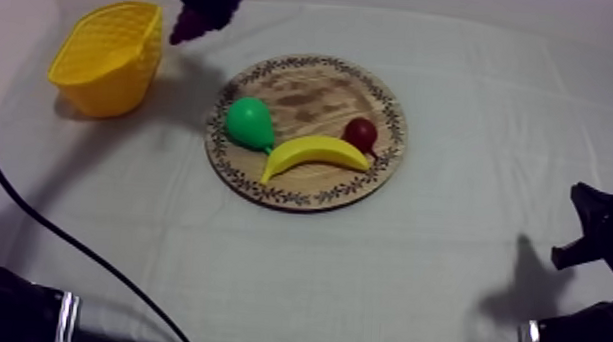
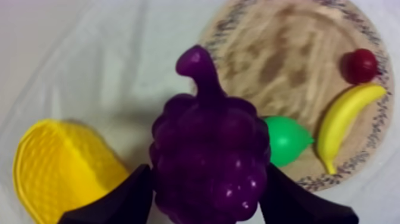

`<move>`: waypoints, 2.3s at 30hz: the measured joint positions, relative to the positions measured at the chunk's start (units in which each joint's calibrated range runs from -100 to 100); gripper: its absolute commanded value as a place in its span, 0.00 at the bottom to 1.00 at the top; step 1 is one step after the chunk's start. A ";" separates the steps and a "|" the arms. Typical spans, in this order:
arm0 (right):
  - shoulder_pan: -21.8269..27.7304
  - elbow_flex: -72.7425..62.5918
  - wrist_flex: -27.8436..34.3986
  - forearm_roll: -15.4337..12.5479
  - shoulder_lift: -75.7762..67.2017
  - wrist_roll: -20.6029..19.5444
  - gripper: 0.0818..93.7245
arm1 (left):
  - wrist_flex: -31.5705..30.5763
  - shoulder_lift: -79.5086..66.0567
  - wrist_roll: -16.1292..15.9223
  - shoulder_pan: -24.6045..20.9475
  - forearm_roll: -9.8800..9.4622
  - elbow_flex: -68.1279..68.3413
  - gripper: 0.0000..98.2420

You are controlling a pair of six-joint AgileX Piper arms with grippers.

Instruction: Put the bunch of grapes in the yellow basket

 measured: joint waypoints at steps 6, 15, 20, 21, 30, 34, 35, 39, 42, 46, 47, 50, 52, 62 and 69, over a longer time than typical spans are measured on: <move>0.00 0.00 0.00 0.00 0.00 0.00 0.00 | 0.95 -1.43 0.10 -4.90 -0.14 0.38 0.58; 0.00 0.00 0.00 0.00 0.00 0.00 0.00 | 2.50 -3.07 1.12 -11.78 -0.12 0.38 0.57; 0.00 0.00 0.00 0.00 0.00 0.00 0.00 | 3.24 -3.54 1.51 -14.96 -0.36 0.58 0.58; 0.00 0.00 0.00 0.00 0.00 0.00 0.00 | 3.41 -3.60 1.68 -15.48 -0.56 0.58 0.58; 0.00 0.00 0.00 0.00 0.00 0.00 0.00 | 5.38 -2.12 2.63 -18.57 -0.06 -0.81 0.60; 0.00 0.00 0.00 0.00 0.00 0.00 0.00 | 5.39 0.31 2.82 -19.00 0.54 -1.38 0.60; 0.00 0.00 0.00 0.00 0.00 0.00 0.00 | 5.32 1.09 2.92 -19.00 0.59 -1.46 0.60; 0.00 0.00 0.00 0.00 0.00 0.00 0.00 | 4.60 4.18 3.34 -18.96 0.73 -1.88 0.60; 0.00 0.00 0.00 0.00 0.00 0.00 0.00 | 4.01 6.51 3.50 -18.72 0.73 -2.46 0.60; 0.00 0.00 0.00 0.00 0.00 0.00 0.00 | 3.22 9.77 3.79 -18.55 0.77 -4.09 0.61; 0.00 0.00 0.00 0.00 0.00 0.00 0.00 | 3.04 10.61 3.96 -18.51 0.77 -4.41 0.62; 0.00 0.00 0.00 0.00 0.00 0.00 0.00 | 2.52 13.15 4.61 -18.60 0.98 -5.43 0.67; 0.00 0.00 0.00 0.00 0.00 0.00 0.00 | 2.41 14.68 5.21 -18.87 1.43 -6.22 0.72; 0.00 0.00 0.00 0.00 0.00 0.00 0.00 | 2.34 19.42 6.41 -20.89 6.32 -8.59 0.92; 0.00 0.00 0.00 0.00 0.00 0.00 0.00 | 2.43 16.66 6.97 -21.16 6.49 -5.59 0.96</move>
